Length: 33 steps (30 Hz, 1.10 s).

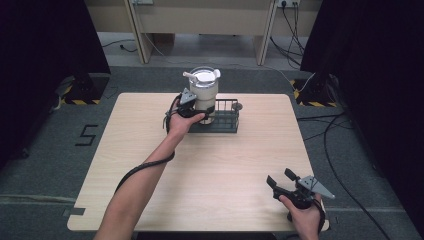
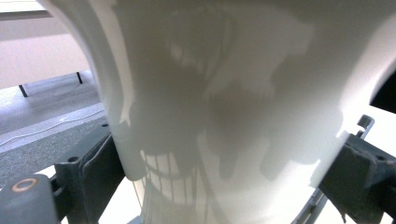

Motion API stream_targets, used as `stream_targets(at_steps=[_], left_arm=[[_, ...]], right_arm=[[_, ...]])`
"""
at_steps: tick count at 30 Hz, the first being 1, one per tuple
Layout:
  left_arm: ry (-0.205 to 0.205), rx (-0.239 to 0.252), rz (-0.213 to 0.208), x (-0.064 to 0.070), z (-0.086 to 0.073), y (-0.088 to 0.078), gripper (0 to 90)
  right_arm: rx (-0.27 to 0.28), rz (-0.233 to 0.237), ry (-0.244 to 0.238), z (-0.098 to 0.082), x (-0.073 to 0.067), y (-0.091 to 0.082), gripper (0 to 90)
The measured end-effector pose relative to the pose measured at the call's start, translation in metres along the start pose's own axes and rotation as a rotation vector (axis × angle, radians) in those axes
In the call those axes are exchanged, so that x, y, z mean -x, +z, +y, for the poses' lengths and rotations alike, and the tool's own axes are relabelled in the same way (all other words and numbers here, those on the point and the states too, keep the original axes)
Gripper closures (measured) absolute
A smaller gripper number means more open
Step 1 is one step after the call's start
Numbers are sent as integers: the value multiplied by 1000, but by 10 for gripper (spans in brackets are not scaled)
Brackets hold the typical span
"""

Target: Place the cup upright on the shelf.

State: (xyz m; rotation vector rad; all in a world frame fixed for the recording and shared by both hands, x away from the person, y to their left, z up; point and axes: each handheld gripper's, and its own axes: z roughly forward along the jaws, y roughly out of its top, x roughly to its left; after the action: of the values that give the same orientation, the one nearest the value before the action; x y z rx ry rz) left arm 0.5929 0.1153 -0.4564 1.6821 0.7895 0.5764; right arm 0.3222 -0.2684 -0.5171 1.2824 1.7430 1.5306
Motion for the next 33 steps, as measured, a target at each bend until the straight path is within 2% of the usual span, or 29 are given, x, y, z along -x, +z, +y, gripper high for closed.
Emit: stream_targets(at_steps=[9, 17, 22, 27, 33], left_arm=[[8, -4, 7, 1, 1, -5, 92], [43, -2, 7, 1, 3, -15, 105], [56, 9, 6, -1, 7, -29, 137], [53, 7, 12, -2, 6, -38, 142], [62, -8, -7, -3, 2, -55, 142]], right_arm=[[1, 0, 1, 0, 0, 0, 161], [-1, 0, 3, 0, 0, 0, 161], [-3, -4, 1, 0, -1, 0, 161], [-3, -7, -3, 0, -1, 1, 161], [-5, -9, -8, 0, -1, 1, 161]])
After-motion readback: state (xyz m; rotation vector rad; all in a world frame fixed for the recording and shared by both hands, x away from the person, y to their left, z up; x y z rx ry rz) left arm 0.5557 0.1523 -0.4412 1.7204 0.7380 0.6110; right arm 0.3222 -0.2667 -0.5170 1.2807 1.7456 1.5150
